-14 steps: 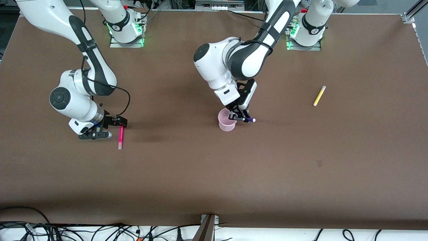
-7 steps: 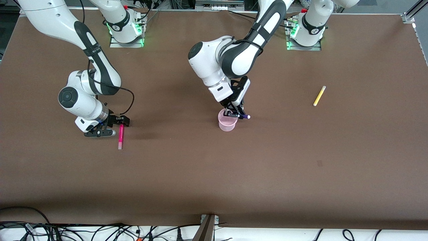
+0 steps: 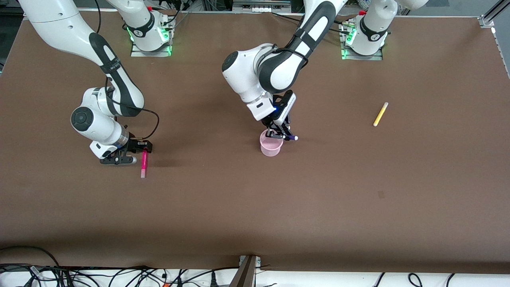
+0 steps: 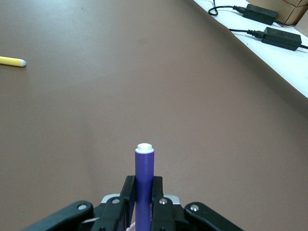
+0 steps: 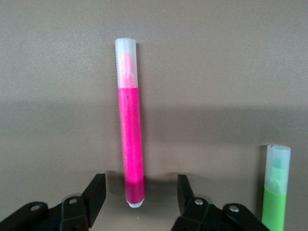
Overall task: Organize pens into pink holder with both arms
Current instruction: 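Lower the blue marker into the holder and open the left gripper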
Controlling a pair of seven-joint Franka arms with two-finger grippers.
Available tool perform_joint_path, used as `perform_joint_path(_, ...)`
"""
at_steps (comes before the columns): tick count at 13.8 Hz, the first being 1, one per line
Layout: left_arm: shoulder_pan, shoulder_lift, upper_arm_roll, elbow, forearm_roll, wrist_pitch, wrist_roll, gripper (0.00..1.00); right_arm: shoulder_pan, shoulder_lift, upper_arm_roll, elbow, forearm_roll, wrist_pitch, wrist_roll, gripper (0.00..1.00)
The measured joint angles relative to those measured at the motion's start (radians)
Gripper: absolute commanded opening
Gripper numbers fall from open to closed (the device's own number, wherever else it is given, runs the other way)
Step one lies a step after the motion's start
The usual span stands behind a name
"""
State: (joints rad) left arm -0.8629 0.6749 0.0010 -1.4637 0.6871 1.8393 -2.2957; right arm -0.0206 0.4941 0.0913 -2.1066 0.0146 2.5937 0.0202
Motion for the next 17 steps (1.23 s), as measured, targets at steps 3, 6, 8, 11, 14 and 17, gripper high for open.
perform_joint_path(3, -0.004, 0.008, 0.0, 0.0, 0.023, 0.0, 0.0, 0.32, 0.0, 0.0, 0.0, 0.0, 0.0, 0.0, 0.0, 0.49)
perform_joint_path(6, -0.004, 0.012, 0.001, 0.001, 0.023, 0.0, 0.0, 0.67, 0.0, 0.001, 0.0, 0.0, 0.0, 0.0, 0.0, 0.42)
perform_joint_path(8, -0.004, 0.013, 0.003, 0.003, 0.023, 0.0, 0.0, 0.75, 0.0, 0.002, 0.0, 0.0, 0.0, 0.0, 0.0, 0.41)
perform_joint_path(11, -0.004, 0.013, 0.008, 0.013, 0.024, -0.001, 0.007, 0.8, 0.0, 0.003, 0.0, 0.0, 0.0, 0.0, 0.0, 0.27)
perform_joint_path(14, 0.021, -0.005, 0.021, 0.088, 0.016, -0.068, 0.103, 0.87, 0.0, 0.003, 0.0, 0.0, 0.0, 0.001, 0.0, 0.03)
perform_joint_path(17, 0.129, -0.094, 0.025, 0.137, -0.106, -0.091, 0.345, 0.9, -0.001, 0.003, 0.0, 0.001, 0.0, 0.001, 0.0, 0.0)
